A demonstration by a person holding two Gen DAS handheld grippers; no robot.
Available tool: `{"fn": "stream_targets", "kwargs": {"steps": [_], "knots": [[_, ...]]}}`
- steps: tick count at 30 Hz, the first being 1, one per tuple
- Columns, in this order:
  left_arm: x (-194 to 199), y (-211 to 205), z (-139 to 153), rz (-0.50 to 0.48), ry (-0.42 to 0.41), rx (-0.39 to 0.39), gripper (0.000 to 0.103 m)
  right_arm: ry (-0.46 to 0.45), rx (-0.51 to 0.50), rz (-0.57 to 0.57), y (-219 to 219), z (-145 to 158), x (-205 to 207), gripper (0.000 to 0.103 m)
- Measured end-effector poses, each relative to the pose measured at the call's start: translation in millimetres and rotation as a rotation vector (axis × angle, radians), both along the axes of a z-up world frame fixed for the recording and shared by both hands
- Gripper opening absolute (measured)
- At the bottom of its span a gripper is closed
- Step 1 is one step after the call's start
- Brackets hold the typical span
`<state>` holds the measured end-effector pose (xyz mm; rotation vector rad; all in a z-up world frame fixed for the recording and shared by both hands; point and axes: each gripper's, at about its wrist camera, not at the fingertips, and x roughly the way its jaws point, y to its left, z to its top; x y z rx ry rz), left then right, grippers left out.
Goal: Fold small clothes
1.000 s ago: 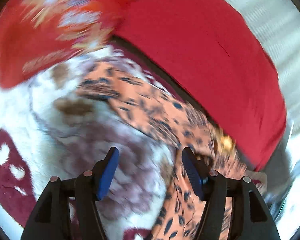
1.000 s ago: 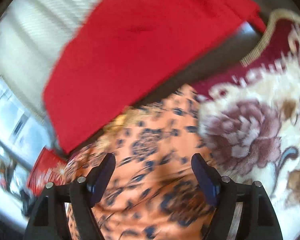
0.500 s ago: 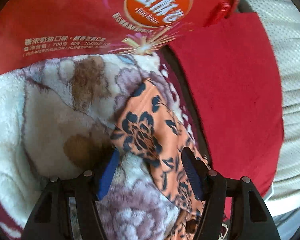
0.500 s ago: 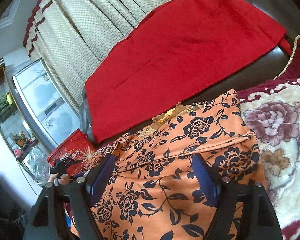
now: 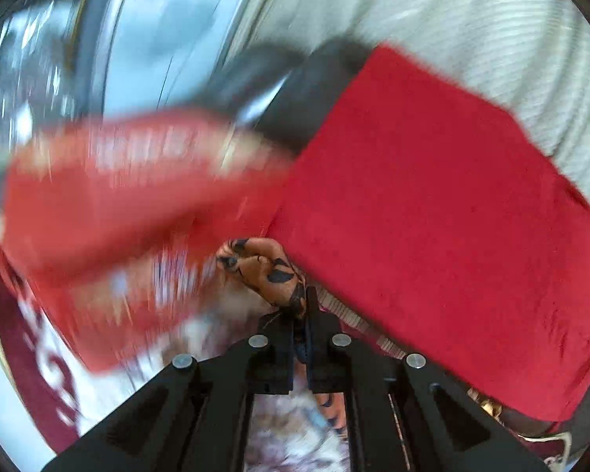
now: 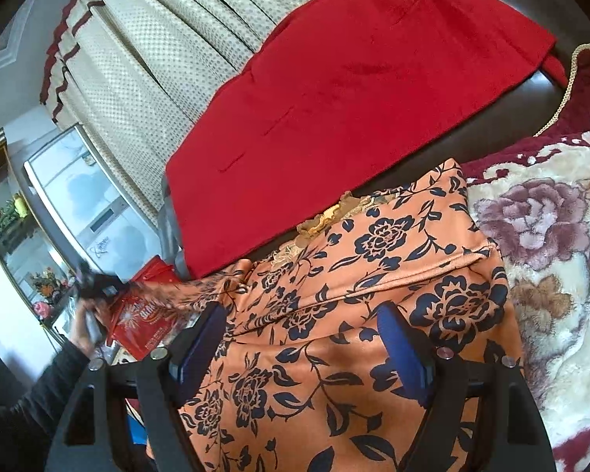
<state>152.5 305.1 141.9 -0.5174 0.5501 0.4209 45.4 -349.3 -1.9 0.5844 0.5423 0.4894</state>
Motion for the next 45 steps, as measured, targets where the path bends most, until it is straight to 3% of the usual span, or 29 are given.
{"fn": "stream_targets", "kwargs": {"steps": [1, 5, 9, 13, 19, 24, 27, 31, 32, 33, 35, 39, 42, 45], "knots": [[0, -9, 27, -0.016, -0.026, 0.046, 0.004, -0.002, 0.006, 0.000, -1, 1, -1, 0.082], [7, -38, 80, -0.072, -0.066, 0.132, 0.004, -0.016, 0.015, 0.008, -3, 5, -5, 0.082], [14, -81, 113, -0.178, -0.105, 0.185, 0.004, -0.028, 0.009, -0.003, -6, 7, -7, 0.082], [12, -136, 128, -0.315, -0.137, 0.201, 0.004, -0.015, 0.028, -0.039, -15, 4, -6, 0.082], [27, -237, 118, -0.521, -0.124, 0.196, 0.004, -0.009, 0.064, -0.103, -33, 2, -9, 0.082], [33, -324, 91, -0.686, -0.090, 0.169, 0.004, 0.011, 0.086, -0.138, -45, -3, -9, 0.082], [38, -376, 64, -0.787, -0.044, 0.162, 0.004, 0.024, 0.101, -0.159, -53, -6, -8, 0.082], [48, -436, 6, -0.913, 0.103, 0.153, 0.004, 0.049, 0.134, -0.189, -64, -10, -6, 0.083], [52, -446, -4, -0.923, 0.127, 0.161, 0.009, 0.058, 0.143, -0.201, -67, -12, -5, 0.083], [52, -452, -20, -0.926, 0.164, 0.162, 0.027, 0.067, 0.156, -0.208, -70, -15, -4, 0.084], [54, -457, -51, -0.940, 0.278, 0.137, 0.050, 0.092, 0.184, -0.212, -74, -20, -1, 0.089], [44, -427, -73, -0.927, 0.321, 0.075, 0.051, 0.126, 0.227, -0.223, -80, -28, 3, 0.089], [29, -377, -69, -0.880, 0.276, 0.025, 0.062, 0.124, 0.225, -0.218, -82, -28, 2, 0.089], [8, -302, -74, -0.759, 0.229, -0.003, 0.065, 0.138, 0.230, -0.187, -80, -27, 4, 0.089]]}}
